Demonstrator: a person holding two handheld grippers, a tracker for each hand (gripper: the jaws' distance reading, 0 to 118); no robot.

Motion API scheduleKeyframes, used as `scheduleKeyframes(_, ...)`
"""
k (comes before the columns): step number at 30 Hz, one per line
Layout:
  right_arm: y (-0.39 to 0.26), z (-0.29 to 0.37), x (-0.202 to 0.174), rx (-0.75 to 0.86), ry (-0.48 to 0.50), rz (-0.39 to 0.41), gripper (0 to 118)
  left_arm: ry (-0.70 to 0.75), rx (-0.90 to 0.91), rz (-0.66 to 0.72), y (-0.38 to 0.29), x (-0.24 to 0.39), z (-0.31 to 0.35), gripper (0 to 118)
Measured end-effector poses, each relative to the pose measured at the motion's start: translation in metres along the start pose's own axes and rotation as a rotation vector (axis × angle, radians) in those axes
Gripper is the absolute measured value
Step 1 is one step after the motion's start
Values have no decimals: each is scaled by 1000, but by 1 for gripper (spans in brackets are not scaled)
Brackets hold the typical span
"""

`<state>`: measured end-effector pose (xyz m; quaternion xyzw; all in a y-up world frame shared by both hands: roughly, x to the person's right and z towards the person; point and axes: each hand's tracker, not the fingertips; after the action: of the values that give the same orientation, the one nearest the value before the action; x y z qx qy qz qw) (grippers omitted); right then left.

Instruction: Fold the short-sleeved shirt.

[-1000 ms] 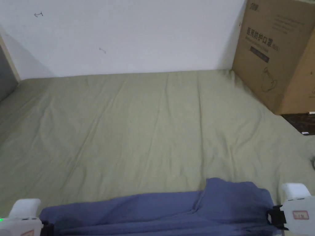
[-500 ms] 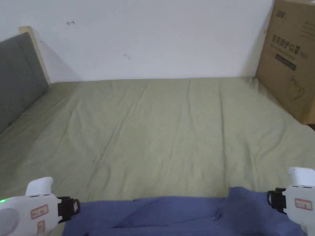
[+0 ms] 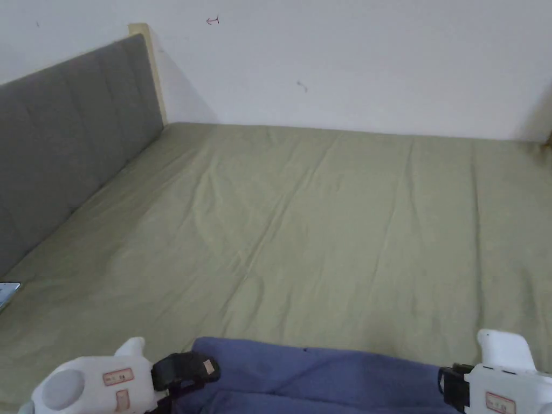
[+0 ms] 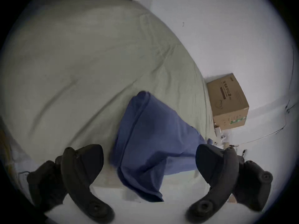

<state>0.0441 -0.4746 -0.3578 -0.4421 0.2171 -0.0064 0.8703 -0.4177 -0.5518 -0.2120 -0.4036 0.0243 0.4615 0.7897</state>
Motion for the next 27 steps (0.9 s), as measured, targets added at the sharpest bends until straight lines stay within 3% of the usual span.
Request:
scheduleKeyframes(6, 6, -13, -8, -33, -5, 7, 0, -77, -19, 19, 16, -1, -21, 118)
scheduleKeyframes(8, 7, -17, -9, -42, 0, 1, 0, -67, -36, 3, 19, 1, -24, 106)
scheduleKeyframes(9, 7, -20, -9, -50, -3, 8, 0, -35, -63, -68, 21, 4, -23, 89)
scheduleKeyframes(10, 7, -22, -10, -54, -12, 13, 0, 5, -69, -116, 23, 7, -21, 36)
scheduleKeyframes(11, 7, -25, -10, -55, -18, 13, 0, 65, -43, -140, 21, 9, -19, 6)
scheduleKeyframes(12, 6, -28, -10, -60, -19, 9, 0, 81, -29, -120, 24, 3, -21, 6)
scheduleKeyframes(13, 6, -31, -9, -74, -13, -6, 0, -33, -48, -35, 28, -3, -25, 6)
scheduleKeyframes(14, 6, -33, -8, -86, -2, -27, 0, -57, -76, 0, 31, -6, -28, 6)
scheduleKeyframes(16, 5, -33, -7, -88, 9, -43, 0, -11, -70, -41, 29, -3, -28, 5)
scheduleKeyframes(21, 7, -29, -4, -93, -23, -7, 0, -81, -32, -41, 47, -6, 1, 5)
scheduleKeyframes(24, 13, -22, 1, -78, -36, -6, 0, 31, 19, -124, 59, -2, 19, 5)
scheduleKeyframes(27, 18, -15, 6, -55, -30, -26, 0, 52, 53, -96, 75, -11, 44, 5)
